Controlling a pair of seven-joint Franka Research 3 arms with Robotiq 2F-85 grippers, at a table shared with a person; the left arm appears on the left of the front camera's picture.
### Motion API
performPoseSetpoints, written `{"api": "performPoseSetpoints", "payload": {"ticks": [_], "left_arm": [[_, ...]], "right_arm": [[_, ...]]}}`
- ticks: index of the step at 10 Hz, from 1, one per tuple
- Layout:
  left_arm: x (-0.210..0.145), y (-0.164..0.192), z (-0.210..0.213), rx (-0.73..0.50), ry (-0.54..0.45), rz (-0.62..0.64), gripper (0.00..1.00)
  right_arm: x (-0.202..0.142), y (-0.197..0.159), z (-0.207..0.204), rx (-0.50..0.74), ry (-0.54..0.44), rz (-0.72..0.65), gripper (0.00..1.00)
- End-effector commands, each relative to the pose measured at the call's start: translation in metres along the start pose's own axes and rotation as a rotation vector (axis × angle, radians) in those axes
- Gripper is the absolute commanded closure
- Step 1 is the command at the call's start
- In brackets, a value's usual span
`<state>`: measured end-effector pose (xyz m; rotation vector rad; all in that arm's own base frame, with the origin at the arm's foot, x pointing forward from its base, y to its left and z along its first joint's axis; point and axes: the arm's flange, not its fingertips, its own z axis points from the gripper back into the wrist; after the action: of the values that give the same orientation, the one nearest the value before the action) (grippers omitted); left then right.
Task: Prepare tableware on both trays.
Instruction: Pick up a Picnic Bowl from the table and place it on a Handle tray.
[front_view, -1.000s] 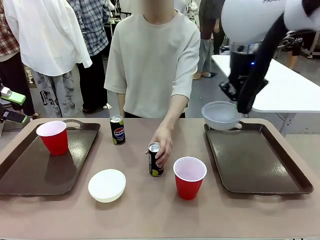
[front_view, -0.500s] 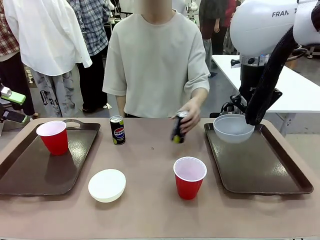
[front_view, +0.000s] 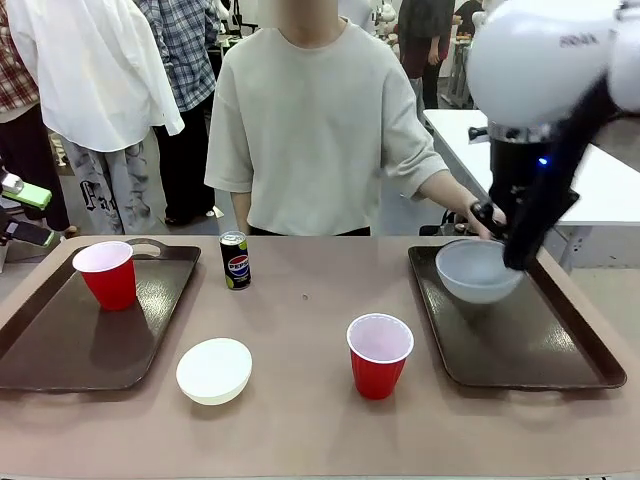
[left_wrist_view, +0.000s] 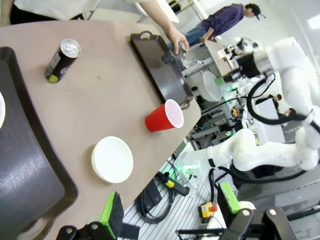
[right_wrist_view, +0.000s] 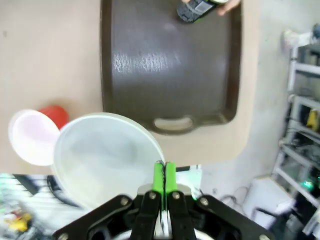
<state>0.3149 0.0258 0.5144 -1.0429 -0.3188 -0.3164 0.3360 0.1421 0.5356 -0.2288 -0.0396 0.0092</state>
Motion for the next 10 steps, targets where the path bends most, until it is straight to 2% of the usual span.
{"api": "performPoseSetpoints", "payload": {"ticks": [1,4,7,8,9,10], "left_arm": [[0.001,0.001,-0.001,-0.019,-0.016,-0.023,0.00],[0.001,0.001,-0.001,-0.019,-0.016,-0.023,0.00],[0.001,0.001,-0.001,-0.019,-0.016,-0.023,0.00],[0.001,0.001,-0.001,-0.019,-0.016,-0.023,0.00],[0.001,0.001,-0.001,-0.019,-0.016,-0.023,0.00],[0.001,0.001,-0.001,-0.019,-0.016,-0.023,0.00]], "right_arm": [[-0.065,-0.015,-0.004,-0.004,-0.082,-0.039,0.99],[-0.028,-0.025,-0.015,0.074,-0.010,-0.064,0.99],[0.056,-0.039,-0.053,0.159,0.141,-0.117,0.99],[0.068,-0.041,-0.070,0.161,0.179,-0.100,0.99],[0.072,-0.043,-0.082,0.150,0.206,-0.071,0.99],[0.068,-0.041,-0.083,-0.009,0.219,0.026,0.99]]}}
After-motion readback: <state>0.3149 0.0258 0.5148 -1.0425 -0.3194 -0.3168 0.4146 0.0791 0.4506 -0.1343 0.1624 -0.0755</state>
